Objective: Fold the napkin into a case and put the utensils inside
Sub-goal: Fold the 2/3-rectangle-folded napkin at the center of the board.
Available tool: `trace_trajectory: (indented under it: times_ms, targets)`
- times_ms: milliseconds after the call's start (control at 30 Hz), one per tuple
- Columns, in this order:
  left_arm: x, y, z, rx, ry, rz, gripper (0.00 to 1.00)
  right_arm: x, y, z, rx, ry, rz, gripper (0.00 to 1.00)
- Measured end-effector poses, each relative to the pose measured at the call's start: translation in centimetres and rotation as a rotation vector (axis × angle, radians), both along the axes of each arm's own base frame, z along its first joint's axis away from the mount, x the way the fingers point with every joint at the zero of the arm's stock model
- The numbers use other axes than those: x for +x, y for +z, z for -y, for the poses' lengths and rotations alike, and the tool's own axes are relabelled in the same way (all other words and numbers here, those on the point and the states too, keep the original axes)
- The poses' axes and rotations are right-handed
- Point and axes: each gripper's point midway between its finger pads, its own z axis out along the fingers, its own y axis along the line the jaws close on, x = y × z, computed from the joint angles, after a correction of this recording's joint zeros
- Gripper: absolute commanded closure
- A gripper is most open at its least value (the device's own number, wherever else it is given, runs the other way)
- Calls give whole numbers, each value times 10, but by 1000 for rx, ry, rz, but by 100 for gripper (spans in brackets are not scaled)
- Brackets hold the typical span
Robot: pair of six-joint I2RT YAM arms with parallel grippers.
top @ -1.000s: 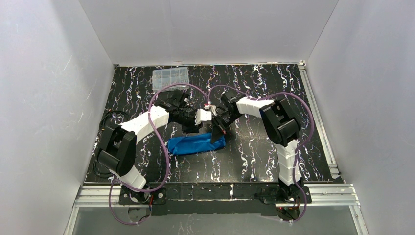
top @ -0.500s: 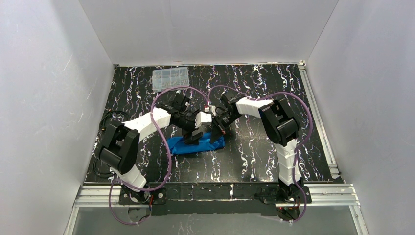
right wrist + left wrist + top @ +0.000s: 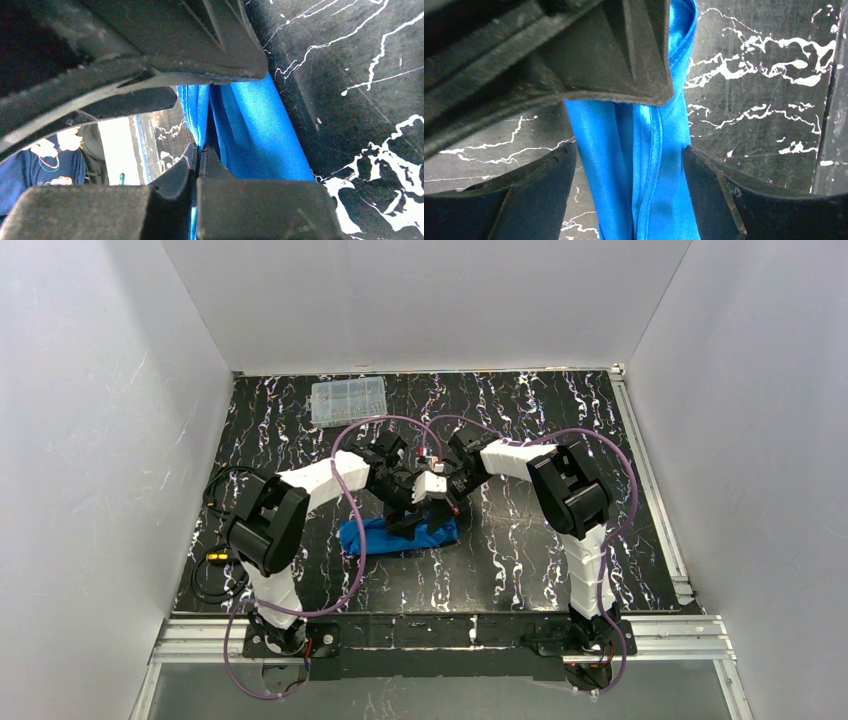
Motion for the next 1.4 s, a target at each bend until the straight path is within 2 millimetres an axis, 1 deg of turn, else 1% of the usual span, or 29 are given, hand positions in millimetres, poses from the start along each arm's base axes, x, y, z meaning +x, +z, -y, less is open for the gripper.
trace_trajectory:
  times_ms: [333, 467, 700, 833, 1133, 1267, 1400]
  targets:
    - [-19, -4, -10, 6, -70, 8, 28, 3, 2, -6, 13, -14, -4, 99]
    - [-24, -11, -10, 27, -95, 23, 32, 4, 4, -8, 17, -20, -10, 99]
    - [-18, -16, -8, 47, -111, 83, 44, 4, 6, -10, 30, -22, -19, 99]
    - [-15, -16, -8, 49, -114, 98, 46, 4, 6, -10, 30, -22, -20, 99]
    - [-16, -16, -9, 49, -124, 97, 48, 4, 1, -10, 23, -14, -25, 99]
    - [-20, -14, -9, 42, -141, 90, 44, 6, 4, -11, 27, -10, -18, 99]
    - [-24, -11, -9, 34, -156, 80, 45, 10, 8, -14, 37, -8, -5, 99]
